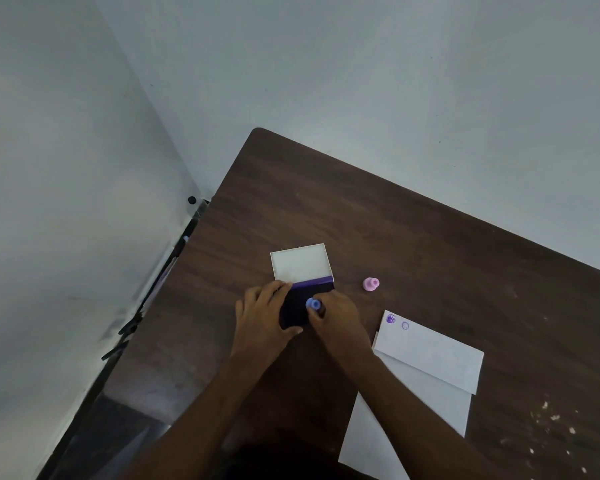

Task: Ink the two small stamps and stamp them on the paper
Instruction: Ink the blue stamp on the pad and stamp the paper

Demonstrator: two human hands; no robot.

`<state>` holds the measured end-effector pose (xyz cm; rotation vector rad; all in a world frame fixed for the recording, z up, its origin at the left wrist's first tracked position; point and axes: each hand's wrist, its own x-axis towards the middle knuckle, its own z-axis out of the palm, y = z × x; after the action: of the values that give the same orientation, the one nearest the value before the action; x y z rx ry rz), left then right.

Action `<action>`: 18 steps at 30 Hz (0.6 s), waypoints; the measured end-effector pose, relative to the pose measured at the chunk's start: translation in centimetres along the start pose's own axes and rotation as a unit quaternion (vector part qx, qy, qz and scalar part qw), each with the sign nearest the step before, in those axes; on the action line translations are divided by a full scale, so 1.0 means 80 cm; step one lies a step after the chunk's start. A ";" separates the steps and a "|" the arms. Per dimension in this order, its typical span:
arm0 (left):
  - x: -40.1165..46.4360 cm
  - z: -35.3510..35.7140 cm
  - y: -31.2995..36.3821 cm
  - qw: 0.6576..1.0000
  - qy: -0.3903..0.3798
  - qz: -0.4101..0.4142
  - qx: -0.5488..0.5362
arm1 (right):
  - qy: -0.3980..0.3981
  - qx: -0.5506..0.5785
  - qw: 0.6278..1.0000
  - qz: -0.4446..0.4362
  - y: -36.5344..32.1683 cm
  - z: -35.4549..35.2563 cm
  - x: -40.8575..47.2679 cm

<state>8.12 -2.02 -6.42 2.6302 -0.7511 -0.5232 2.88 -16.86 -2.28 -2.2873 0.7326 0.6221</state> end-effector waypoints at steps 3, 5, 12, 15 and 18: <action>0.001 0.000 -0.002 1.000 0.003 -0.004 -0.001 | 0.013 -0.001 1.000 -0.008 -0.002 0.005 0.000; 0.001 0.000 -0.002 1.000 0.003 -0.006 -0.005 | 0.012 0.001 1.000 -0.010 -0.005 0.008 0.000; 0.001 -0.002 -0.002 0.999 0.006 -0.019 -0.034 | 0.019 0.017 0.999 -0.020 -0.019 0.017 0.003; 0.002 -0.001 -0.001 0.998 0.012 -0.029 -0.059 | -0.014 0.032 0.999 0.003 -0.028 0.018 0.006; 0.002 -0.001 -0.002 0.998 0.023 -0.023 -0.059 | -0.042 -0.017 0.999 0.002 -0.040 0.017 0.017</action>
<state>8.37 -1.96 -6.48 2.5464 -0.6263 -0.5021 5.59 -14.31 -2.63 -2.2774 0.6915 0.7326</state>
